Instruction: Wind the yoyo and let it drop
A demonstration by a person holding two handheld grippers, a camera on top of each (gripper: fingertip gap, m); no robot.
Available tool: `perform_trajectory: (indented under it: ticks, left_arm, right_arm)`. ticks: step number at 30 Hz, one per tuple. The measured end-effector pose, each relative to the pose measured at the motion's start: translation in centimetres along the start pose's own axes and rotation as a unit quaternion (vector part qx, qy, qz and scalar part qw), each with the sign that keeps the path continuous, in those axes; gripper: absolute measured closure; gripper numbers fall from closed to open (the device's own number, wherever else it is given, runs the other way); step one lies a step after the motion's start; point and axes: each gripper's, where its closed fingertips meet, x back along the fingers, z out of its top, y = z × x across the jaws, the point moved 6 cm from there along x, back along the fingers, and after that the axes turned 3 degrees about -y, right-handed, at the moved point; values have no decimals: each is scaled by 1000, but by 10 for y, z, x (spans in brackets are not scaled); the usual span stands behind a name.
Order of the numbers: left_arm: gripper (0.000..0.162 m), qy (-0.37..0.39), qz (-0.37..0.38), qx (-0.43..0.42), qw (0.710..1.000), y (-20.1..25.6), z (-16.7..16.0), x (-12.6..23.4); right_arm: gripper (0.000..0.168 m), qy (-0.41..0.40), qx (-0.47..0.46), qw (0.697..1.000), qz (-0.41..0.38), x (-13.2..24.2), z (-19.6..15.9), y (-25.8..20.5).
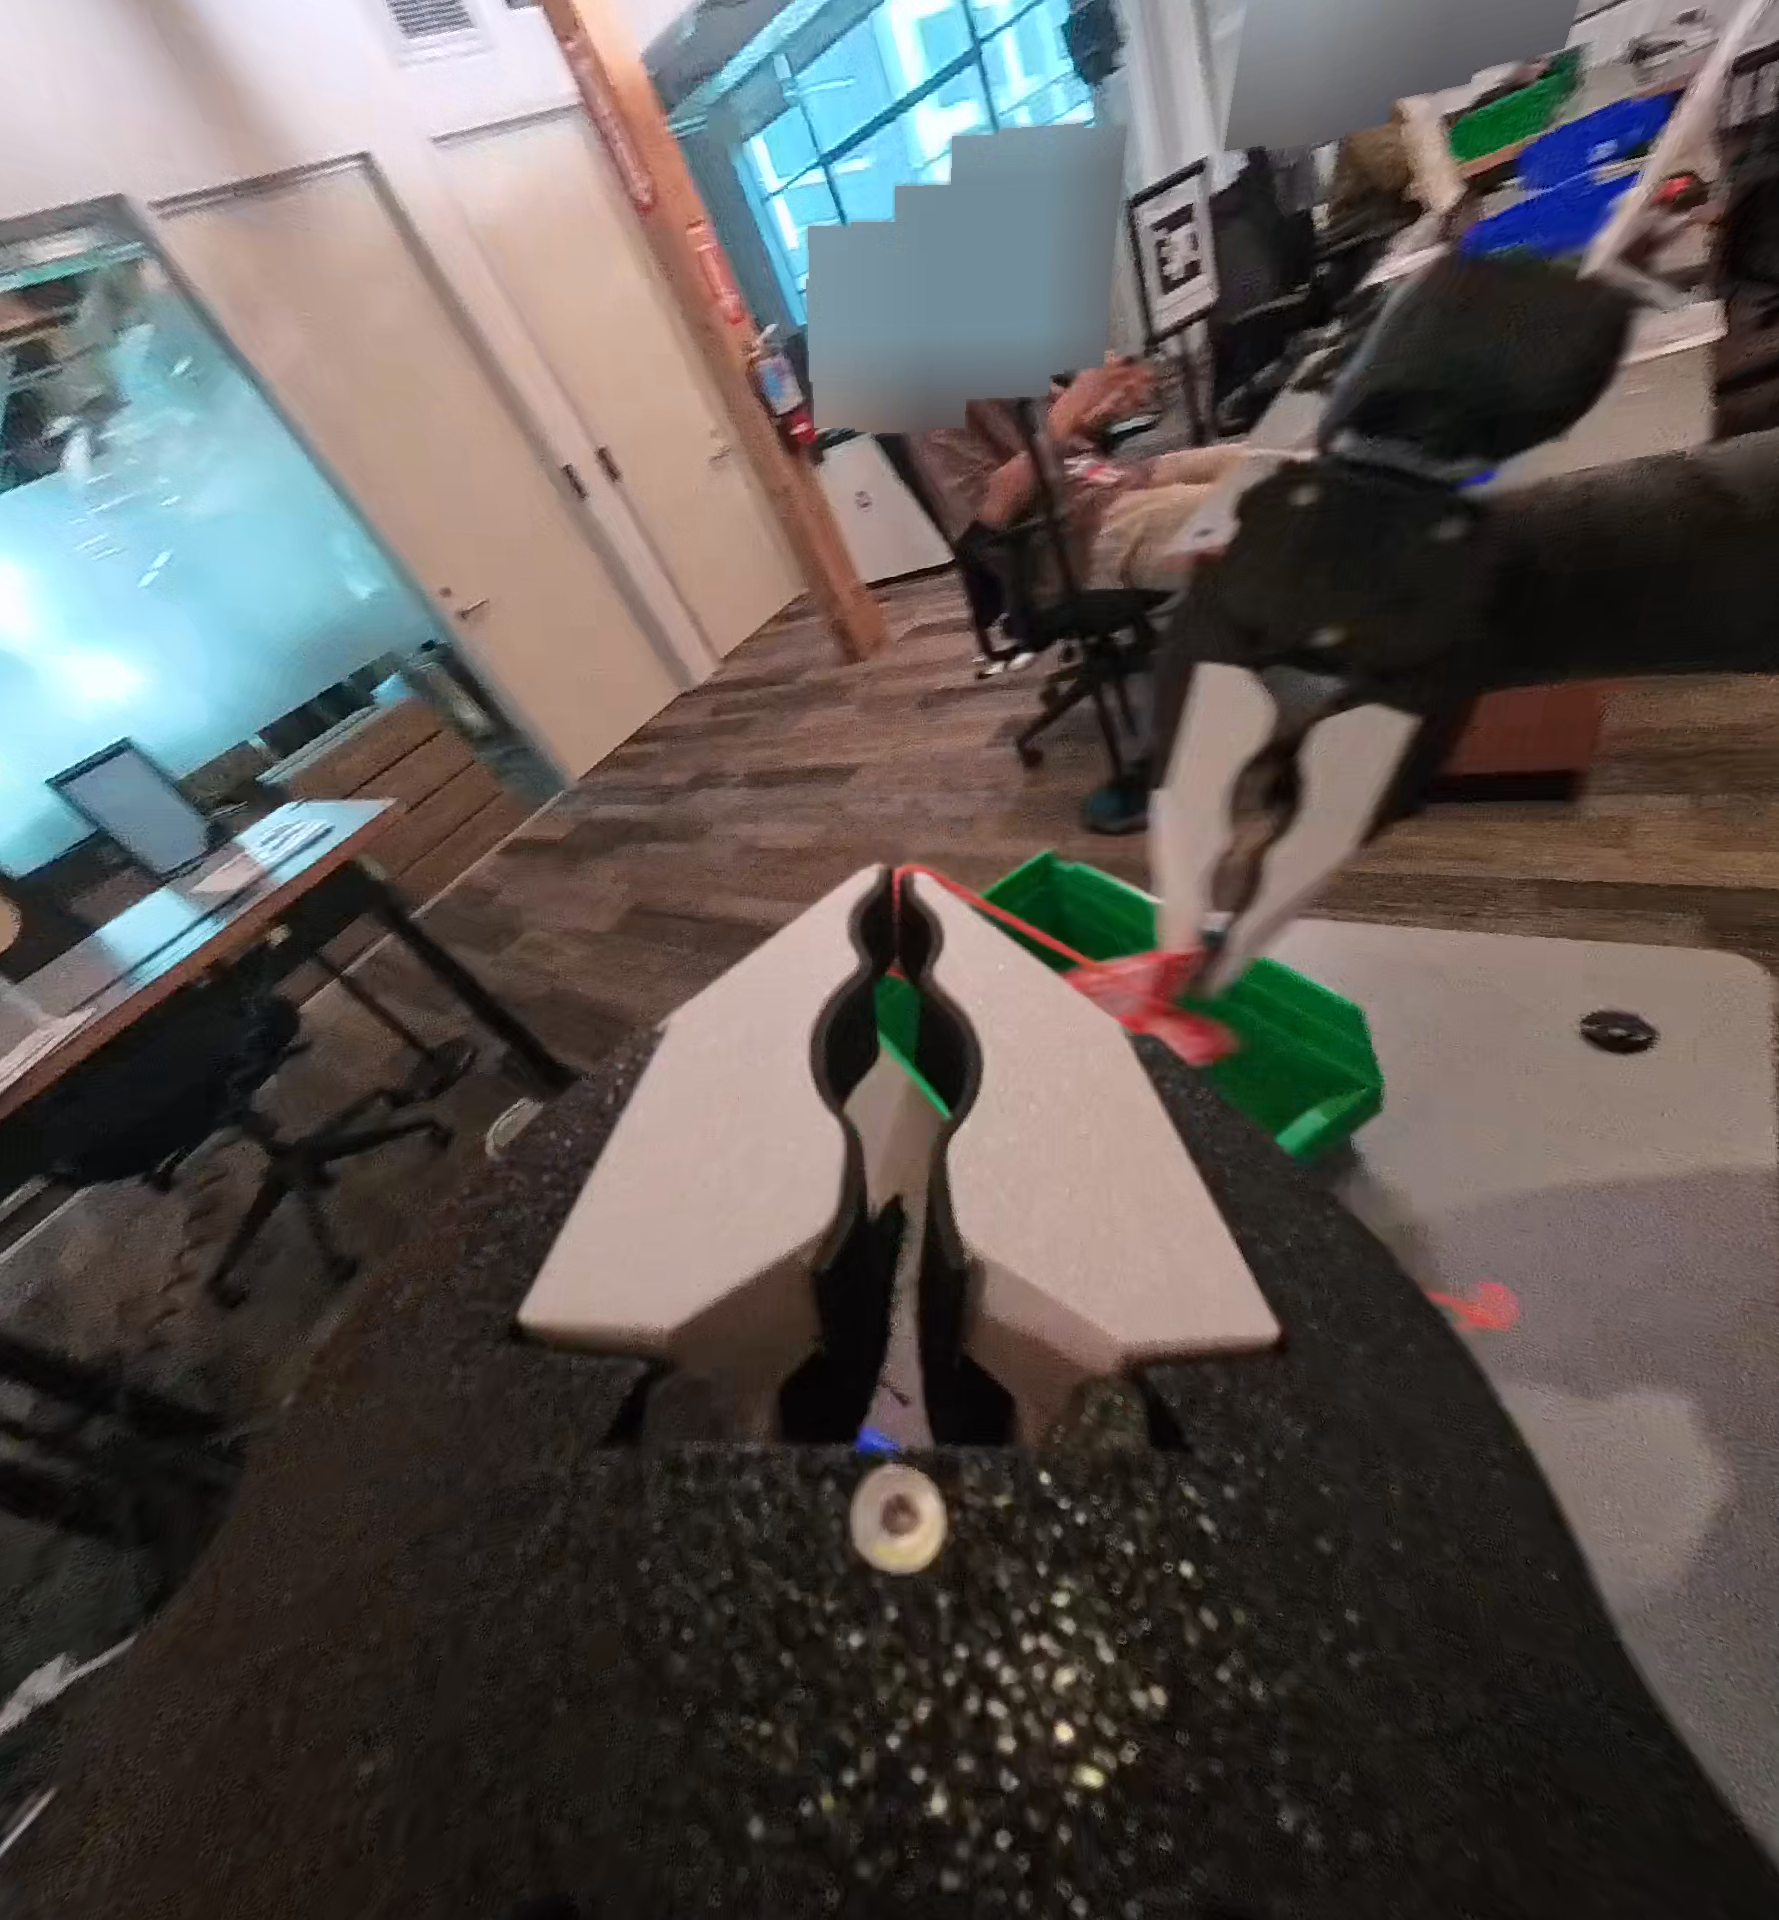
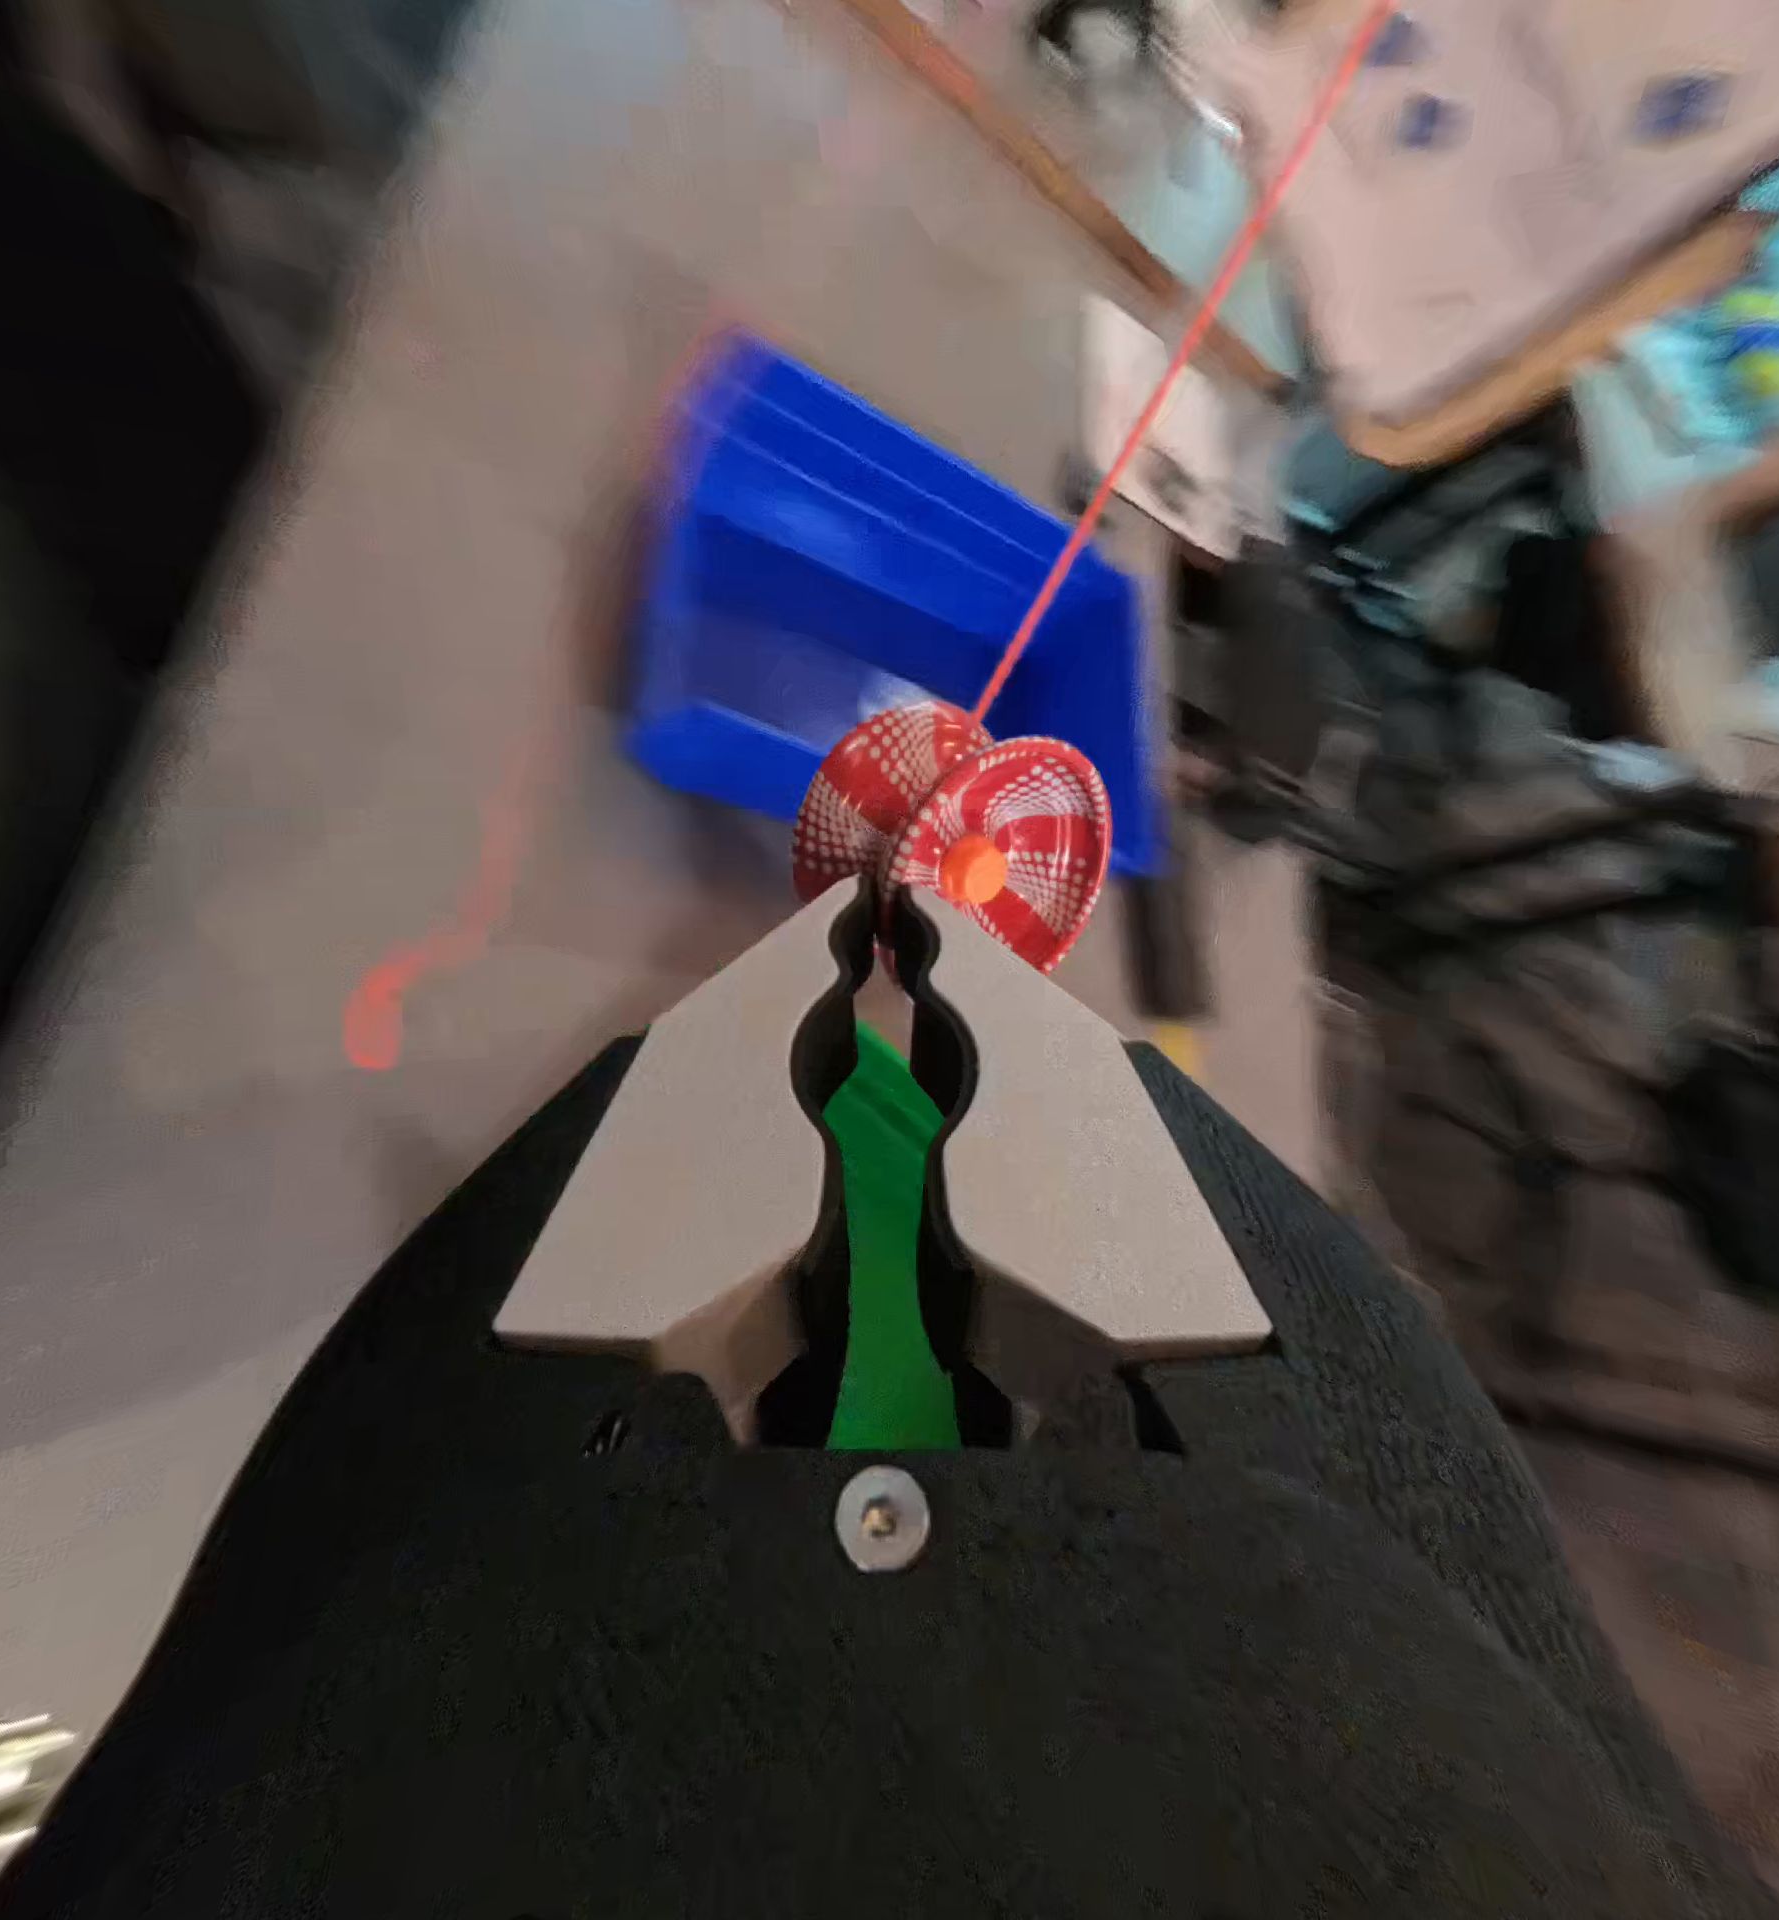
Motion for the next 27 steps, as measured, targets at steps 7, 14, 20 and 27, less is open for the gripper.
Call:
perform_trajectory:
  ticks: [7,14,20,27]
  left_arm:
    - [162,-126,42,56,990,-10,-77,-23]
    - [162,-101,-134,24,985,81,-60,-56]
    - [162,-43,-98,-14,994,54,-5,-31]
    - [162,-194,-22,-36,980,14,-58,-36]
  right_arm:
    - [167,373,-189,893,165,56,56,14]
    - [167,293,-226,922,-111,47,28,61]
    - [167,32,-39,992,-115,-2,1,22]
    - [168,321,-178,923,120,36,44,-5]
